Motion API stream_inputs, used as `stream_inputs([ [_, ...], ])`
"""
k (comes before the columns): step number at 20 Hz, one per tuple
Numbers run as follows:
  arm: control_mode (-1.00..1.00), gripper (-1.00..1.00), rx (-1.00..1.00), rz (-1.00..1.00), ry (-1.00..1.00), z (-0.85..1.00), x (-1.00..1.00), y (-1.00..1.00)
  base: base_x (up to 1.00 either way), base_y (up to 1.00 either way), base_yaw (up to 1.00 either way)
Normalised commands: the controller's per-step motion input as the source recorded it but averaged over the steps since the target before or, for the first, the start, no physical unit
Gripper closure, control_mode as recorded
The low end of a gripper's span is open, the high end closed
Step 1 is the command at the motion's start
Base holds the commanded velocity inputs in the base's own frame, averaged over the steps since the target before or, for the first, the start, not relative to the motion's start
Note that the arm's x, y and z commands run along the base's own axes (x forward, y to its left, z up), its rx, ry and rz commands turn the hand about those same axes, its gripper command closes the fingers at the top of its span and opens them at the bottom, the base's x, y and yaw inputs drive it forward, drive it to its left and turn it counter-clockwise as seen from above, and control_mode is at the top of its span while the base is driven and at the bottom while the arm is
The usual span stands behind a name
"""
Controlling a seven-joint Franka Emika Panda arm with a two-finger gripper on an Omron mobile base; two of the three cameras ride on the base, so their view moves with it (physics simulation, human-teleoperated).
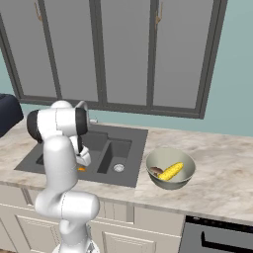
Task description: There is a mixed pile of frozen fruits and vegetables on the counter. Locate all the frozen vegetables and place the items in a bowl on the counter. Take all the frozen fruits and defrost them in a running sink.
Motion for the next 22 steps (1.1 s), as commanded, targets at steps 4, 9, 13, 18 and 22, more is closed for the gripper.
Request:
stream_inputs([
  [4, -1.0, -1.0, 0.0, 0.0, 0.0, -0.07, 0.03, 0.0, 0.0, 0.0, 0.0],
  [9, -1.0, -1.0, -0.01, 0.01, 0.03, 0.11, 0.04, 0.01, 0.0, 0.0, 0.0],
  [13, -1.0, -1.0, -0.02, 0.02, 0.01, 0.4, -0.03, 0.05, 0.0, 0.0, 0.0],
  [18, -1.0, -1.0, -0.02, 0.06, 0.03, 0.38, -0.12, 0.03, 0.0, 0.0, 0.0],
  [22, -1.0, -1.0, 0.0, 0.05, 0.05, 0.38, -0.15, 0.0, 0.0, 0.0, 0.0],
])
